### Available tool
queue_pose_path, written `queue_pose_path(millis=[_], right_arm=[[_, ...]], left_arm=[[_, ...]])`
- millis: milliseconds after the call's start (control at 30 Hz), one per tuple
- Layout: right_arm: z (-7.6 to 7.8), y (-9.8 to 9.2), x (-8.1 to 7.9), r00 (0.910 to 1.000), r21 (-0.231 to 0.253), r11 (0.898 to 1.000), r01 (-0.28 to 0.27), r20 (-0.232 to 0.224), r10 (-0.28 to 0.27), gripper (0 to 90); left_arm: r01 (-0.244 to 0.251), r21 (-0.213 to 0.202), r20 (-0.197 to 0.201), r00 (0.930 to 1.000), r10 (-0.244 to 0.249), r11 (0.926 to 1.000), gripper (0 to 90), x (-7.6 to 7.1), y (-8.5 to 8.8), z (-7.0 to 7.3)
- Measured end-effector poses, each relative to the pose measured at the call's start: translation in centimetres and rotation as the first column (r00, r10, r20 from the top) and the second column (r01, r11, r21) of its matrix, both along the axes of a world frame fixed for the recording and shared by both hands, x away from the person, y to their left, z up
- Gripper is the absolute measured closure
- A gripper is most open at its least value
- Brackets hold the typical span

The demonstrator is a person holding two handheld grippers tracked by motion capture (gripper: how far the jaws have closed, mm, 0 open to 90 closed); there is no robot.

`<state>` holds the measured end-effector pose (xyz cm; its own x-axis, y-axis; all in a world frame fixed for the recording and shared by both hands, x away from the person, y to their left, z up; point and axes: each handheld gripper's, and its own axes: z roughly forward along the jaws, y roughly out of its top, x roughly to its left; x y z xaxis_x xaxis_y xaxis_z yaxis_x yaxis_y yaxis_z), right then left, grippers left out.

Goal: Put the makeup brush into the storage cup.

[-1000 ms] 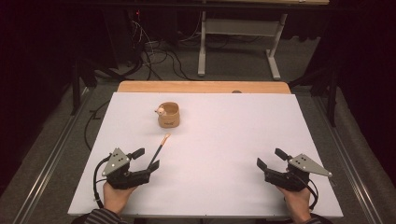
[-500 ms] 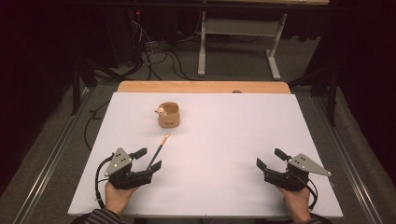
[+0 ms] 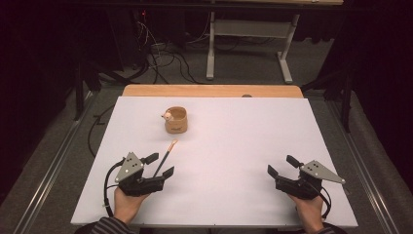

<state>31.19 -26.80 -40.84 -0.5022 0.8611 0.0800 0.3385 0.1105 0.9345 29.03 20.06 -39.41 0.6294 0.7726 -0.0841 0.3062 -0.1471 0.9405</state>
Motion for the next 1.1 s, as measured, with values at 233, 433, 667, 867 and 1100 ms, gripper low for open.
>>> queue_pose_path(millis=[233, 433, 667, 867, 1100], right_arm=[[0.0, 0.0, 0.0, 1.0, 0.003, 1.0, -0.001, 0.003, 0.001, 20.4], [0.0, 0.0, 0.0, 1.0, 0.004, 1.0, 0.0, 0.006, 0.0, 20.4], [0.0, 0.0, 0.0, 1.0, 0.005, 1.0, -0.002, 0.008, 0.002, 20.4], [0.0, 0.0, 0.0, 1.0, 0.007, 1.0, -0.002, 0.004, 0.002, 20.4], [0.0, 0.0, 0.0, 1.0, 0.009, 1.0, -0.005, 0.003, 0.004, 20.4]], left_arm=[[0.013, 0.013, 0.003, 0.9999, -0.013, 0.9998, 27.7, 0.4, -0.4, 0.4], [0.017, 0.019, 0.005, 0.9998, -0.017, 0.9997, 27.7, 1.0, -0.7, 0.7], [0.024, 0.022, 0.007, 0.9997, -0.024, 0.9995, 27.8, 1.5, -1.1, 0.9], [0.024, 0.024, 0.006, 0.9997, -0.024, 0.9994, 27.8, 2.1, -1.4, 1.1], [0.024, 0.014, 0.003, 0.9997, -0.024, 0.9996, 27.9, 2.9, -1.7, 1.6]])
